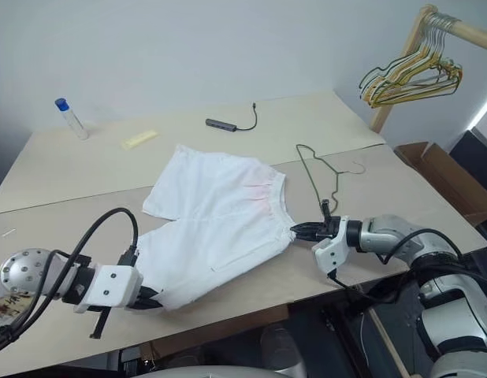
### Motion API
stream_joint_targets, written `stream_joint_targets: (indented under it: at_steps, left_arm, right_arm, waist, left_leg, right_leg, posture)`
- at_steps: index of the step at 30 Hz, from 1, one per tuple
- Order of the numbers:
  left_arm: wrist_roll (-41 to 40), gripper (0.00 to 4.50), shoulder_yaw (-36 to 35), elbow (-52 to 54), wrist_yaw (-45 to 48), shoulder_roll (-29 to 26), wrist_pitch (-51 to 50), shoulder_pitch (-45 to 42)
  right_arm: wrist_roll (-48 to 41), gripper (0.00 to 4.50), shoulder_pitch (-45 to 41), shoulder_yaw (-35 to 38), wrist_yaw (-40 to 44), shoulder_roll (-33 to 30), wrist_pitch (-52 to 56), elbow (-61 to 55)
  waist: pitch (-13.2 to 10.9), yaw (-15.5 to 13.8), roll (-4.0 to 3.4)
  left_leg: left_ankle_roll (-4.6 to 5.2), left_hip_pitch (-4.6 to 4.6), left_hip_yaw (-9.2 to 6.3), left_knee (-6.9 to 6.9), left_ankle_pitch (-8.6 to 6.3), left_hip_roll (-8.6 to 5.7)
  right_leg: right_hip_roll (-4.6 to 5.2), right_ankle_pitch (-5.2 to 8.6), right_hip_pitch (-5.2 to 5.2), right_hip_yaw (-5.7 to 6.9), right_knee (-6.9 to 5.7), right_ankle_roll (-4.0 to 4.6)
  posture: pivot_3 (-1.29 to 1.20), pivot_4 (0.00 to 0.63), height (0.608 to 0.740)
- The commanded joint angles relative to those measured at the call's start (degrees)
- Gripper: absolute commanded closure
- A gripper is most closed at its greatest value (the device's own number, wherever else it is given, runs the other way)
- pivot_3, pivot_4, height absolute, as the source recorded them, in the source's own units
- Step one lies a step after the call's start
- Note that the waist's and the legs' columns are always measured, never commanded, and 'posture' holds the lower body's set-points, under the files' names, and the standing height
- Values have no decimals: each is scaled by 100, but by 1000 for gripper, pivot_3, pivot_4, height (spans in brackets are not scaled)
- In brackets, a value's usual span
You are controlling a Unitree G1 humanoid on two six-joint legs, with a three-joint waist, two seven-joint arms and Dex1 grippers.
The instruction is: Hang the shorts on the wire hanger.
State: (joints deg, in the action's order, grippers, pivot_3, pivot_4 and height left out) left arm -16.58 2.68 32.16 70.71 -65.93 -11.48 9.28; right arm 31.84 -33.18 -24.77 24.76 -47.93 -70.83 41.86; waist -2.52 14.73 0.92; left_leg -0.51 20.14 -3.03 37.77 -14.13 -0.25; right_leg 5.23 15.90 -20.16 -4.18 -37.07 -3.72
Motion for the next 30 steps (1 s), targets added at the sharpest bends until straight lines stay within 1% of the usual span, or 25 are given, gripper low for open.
stream_joint_targets:
  at_steps: [1,2,3,5,8,9,12,13,14,16,17,19,20,23,25,28,30]
  left_arm:
    - [-49,4433,-148,154,11,1,-29,53]
    - [-79,4433,-151,154,32,2,-35,62]
    - [-97,4248,-152,158,43,4,-40,71]
    - [-155,3852,-179,144,98,-6,-21,94]
    - [-239,2950,-325,106,188,-45,17,153]
    - [-312,2580,-442,110,227,-63,-9,196]
    - [-665,1580,-990,97,443,-104,-95,377]
    - [-838,1306,-1242,70,577,-116,-119,430]
    - [-1021,909,-1565,8,748,-120,-127,479]
    - [-1266,292,-2091,-209,953,-119,-141,401]
    - [-1326,21,-2242,-323,985,-108,-144,310]
    - [-1556,21,-2391,-663,888,-9,-234,-108]
    - [-1715,21,-2392,-796,716,96,-341,-413]
    - [-2325,21,-2247,-1007,53,489,-1036,-1318]
    - [-2573,21,-2065,-1053,-343,762,-1440,-1823]
    - [-2837,21,-1801,-1003,-707,1077,-1921,-2331]
    - [-2950,21,-1594,-999,-869,1290,-2127,-2641]
  right_arm:
    - [-319,4500,30,-31,270,-93,53,-277]
    - [-389,4500,52,-38,366,-87,123,-297]
    - [-457,4500,71,-48,456,-84,174,-320]
    - [-654,3858,116,-87,665,-92,275,-405]
    - [-995,2928,262,-125,1030,-222,399,-663]
    - [-1126,2525,338,-139,1172,-314,426,-775]
    - [-1483,1438,577,-127,1486,-583,484,-1092]
    - [-1620,1140,660,-107,1587,-675,543,-1209]
    - [-1843,744,766,-94,1746,-796,676,-1360]
    - [-2328,71,992,-10,2065,-1064,1051,-1650]
    - [-2635,0,1118,56,2227,-1172,1323,-1812]
    - [-3494,0,1433,338,2542,-1373,2338,-2262]
    - [-3934,0,1578,559,2599,-1414,3014,-2485]
    - [-4827,0,1790,1227,2423,-1330,4954,-2997]
    - [-5166,0,1764,1567,2240,-1246,6143,-3219]
    - [-5041,0,1486,1776,1786,-1013,7759,-3260]
    - [-4845,0,1102,1795,1421,-729,8766,-3061]
  waist:
    - [0,17,0]
    - [0,21,0]
    - [0,23,0]
    - [0,20,0]
    - [-1,12,1]
    - [-1,8,1]
    - [-2,-18,2]
    - [-2,-30,2]
    - [-2,-36,3]
    - [-2,-67,4]
    - [-2,-95,3]
    - [-3,-175,4]
    - [-3,-213,4]
    - [-2,-319,4]
    - [-2,-357,4]
    - [-1,-402,6]
    - [-1,-423,6]
  left_leg:
    - [0,0,1,0,0,1]
    - [0,0,2,0,0,2]
    - [0,0,2,0,0,3]
    - [0,0,2,0,0,4]
    - [1,1,2,0,-1,5]
    - [2,1,1,0,-1,5]
    - [4,2,2,0,-3,9]
    - [4,2,2,0,-3,9]
    - [4,1,2,0,-3,10]
    - [4,-1,4,0,-3,13]
    - [5,-2,4,0,-3,14]
    - [5,-3,5,0,-4,12]
    - [5,-2,5,1,-4,12]
    - [5,-1,4,6,-4,12]
    - [3,4,2,7,-5,11]
    - [0,8,1,7,-9,9]
    - [-1,12,4,7,-9,6]
  right_leg:
    - [0,0,0,0,1,0]
    - [0,0,0,-1,1,0]
    - [0,0,0,0,1,0]
    - [-1,0,0,0,1,1]
    - [0,0,0,1,1,1]
    - [1,0,0,1,1,1]
    - [1,1,0,1,4,2]
    - [1,1,0,1,4,3]
    - [1,2,0,1,4,4]
    - [-1,5,0,1,3,10]
    - [-1,7,0,2,3,11]
    - [0,7,1,2,3,11]
    - [-1,8,2,4,3,11]
    - [0,7,3,6,3,9]
    - [0,6,-1,8,3,6]
    - [-4,5,-5,9,3,4]
    - [-6,5,-10,6,3,5]
  posture:
    - [-188,0,740]
    - [-188,0,740]
    - [-187,0,740]
    - [-186,0,740]
    - [-181,0,740]
    - [-181,0,740]
    - [-175,0,740]
    - [-171,0,740]
    - [-165,0,740]
    - [-156,0,740]
    - [-148,0,740]
    - [-142,0,740]
    - [-140,0,740]
    - [-146,0,740]
    - [-154,0,740]
    - [-165,0,740]
    - [-170,0,740]
